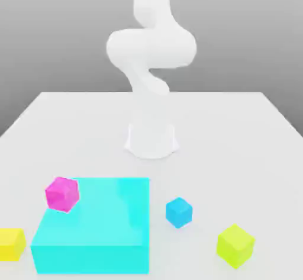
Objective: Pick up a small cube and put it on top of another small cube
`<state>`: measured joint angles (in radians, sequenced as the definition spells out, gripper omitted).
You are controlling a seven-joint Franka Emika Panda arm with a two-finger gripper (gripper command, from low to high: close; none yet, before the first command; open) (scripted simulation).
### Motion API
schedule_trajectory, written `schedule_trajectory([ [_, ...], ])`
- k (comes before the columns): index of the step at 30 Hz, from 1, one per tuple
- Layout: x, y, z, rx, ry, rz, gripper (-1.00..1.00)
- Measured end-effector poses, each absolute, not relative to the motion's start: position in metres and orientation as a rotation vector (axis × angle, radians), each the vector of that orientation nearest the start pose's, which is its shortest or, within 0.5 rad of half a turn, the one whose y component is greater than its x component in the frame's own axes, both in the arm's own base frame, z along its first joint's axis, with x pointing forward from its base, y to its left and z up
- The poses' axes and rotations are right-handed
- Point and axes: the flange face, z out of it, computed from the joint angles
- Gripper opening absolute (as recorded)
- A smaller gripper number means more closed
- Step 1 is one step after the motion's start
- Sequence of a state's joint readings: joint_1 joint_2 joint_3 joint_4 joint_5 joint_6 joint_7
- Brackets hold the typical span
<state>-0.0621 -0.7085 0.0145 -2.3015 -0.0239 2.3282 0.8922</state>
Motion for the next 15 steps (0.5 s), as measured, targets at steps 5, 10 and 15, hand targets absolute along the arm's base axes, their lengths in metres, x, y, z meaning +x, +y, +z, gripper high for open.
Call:
schedule_trajectory([
  [5,0.436,-0.062,0.609,-2.341,1.585,-0.836,0.00],
  [10,0.472,-0.118,0.530,-2.205,1.928,-0.691,0.00],
  [15,0.486,-0.176,0.445,-2.012,2.242,-0.531,0.00],
])
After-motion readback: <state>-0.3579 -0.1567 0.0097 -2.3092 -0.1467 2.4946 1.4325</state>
